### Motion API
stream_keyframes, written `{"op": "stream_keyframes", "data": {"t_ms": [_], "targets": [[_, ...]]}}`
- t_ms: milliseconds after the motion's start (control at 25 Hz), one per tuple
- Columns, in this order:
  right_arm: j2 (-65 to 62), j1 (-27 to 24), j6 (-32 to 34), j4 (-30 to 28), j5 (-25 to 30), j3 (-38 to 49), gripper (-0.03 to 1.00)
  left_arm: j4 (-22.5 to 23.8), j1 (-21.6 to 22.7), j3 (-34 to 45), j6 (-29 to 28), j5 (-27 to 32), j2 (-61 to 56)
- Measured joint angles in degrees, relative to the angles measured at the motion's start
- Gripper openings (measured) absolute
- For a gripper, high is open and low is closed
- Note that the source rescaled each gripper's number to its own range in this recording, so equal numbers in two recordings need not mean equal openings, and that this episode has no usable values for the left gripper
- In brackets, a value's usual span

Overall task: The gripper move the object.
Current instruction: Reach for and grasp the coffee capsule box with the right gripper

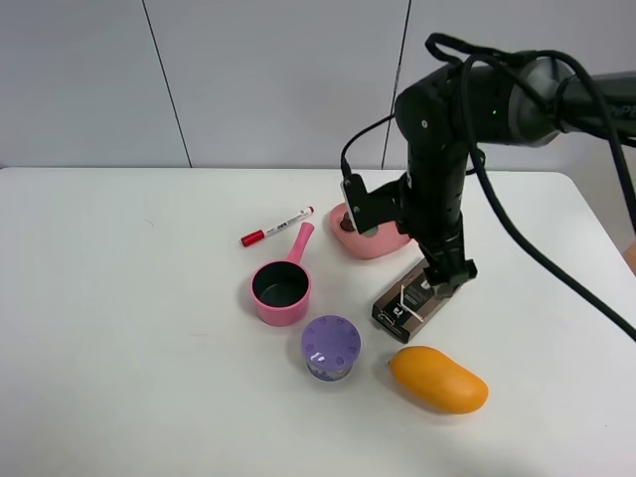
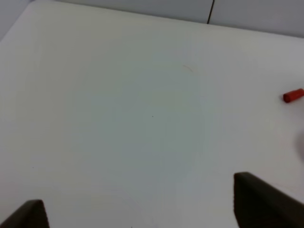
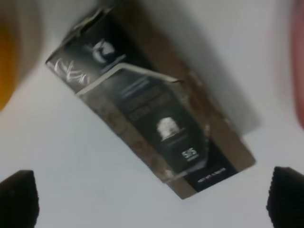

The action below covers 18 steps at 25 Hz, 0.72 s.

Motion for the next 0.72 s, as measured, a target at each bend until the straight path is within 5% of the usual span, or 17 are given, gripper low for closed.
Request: {"op": "stream_keyframes", "data": {"t_ms": [320,720], "targets": [[0.0,0.0,-2.6,-1.0,-12.5,3.3,0.93,0.0,0.0,0.0,0.0,0.0,0.0],[0.0,0.0,-7.3,1.3,-13.3,3.5,0.93,0.0,0.0,0.0,0.0,0.0,0.0]]}}
